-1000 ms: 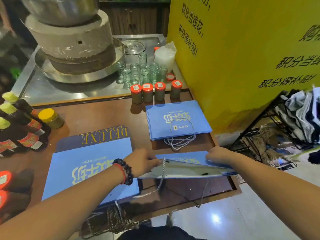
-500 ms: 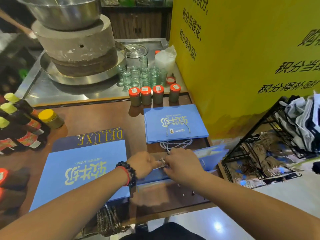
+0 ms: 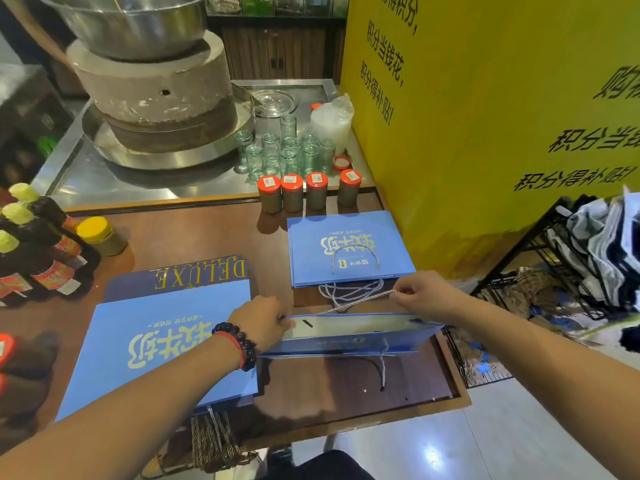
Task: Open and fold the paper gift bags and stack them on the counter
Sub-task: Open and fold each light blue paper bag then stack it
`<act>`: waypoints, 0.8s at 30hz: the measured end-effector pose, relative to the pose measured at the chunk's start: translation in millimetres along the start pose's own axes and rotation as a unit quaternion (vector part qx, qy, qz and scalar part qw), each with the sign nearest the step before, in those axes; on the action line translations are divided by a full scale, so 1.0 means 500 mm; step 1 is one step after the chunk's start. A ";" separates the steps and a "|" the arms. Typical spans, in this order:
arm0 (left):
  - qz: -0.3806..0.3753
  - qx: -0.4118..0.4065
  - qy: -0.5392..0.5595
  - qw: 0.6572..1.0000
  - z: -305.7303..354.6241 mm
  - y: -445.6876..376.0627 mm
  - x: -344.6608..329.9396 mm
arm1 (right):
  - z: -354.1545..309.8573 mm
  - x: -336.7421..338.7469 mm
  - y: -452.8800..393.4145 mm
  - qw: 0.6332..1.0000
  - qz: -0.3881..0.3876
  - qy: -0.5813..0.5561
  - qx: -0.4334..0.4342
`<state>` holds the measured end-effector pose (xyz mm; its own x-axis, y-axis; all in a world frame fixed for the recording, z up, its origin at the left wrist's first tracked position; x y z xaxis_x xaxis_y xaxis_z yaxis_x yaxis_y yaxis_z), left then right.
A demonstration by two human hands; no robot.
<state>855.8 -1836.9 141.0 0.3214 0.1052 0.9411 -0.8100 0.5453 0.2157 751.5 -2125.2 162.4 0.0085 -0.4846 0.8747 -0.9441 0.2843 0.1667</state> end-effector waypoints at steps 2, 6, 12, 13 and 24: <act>0.017 -0.004 -0.021 1.000 0.002 -0.005 0.001 | 0.021 0.013 -0.003 0.999 0.011 -0.003 -0.030; 0.034 -0.021 -0.040 0.998 0.009 -0.011 0.001 | 0.052 0.032 0.007 0.998 0.012 -0.011 -0.066; 0.052 -0.054 -0.058 0.995 0.009 -0.015 -0.008 | 0.092 0.062 0.020 0.981 0.039 -0.117 -0.153; 0.059 -0.061 -0.057 0.995 0.011 -0.015 -0.007 | 0.095 0.062 0.021 0.972 0.047 -0.152 -0.170; 0.102 -0.236 -0.024 0.966 0.147 -0.044 -0.038 | 0.075 -0.010 0.018 0.955 0.088 -0.216 -0.182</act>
<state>831.5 -1912.1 137.6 0.1469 0.2175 0.9649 -0.5367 0.8369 -0.1069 730.4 -2151.4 142.7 -0.3503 -0.6767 0.6476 -0.7411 0.6230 0.2501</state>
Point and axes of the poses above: each hand's wrist, its own y-axis away from the middle knuckle, its own x-axis out of the back of the hand, z = x × y, the point moved 1 cm from there along -y, towards the middle knuckle, and after that the axes turned 11 degrees about z, right-handed, at the moved point
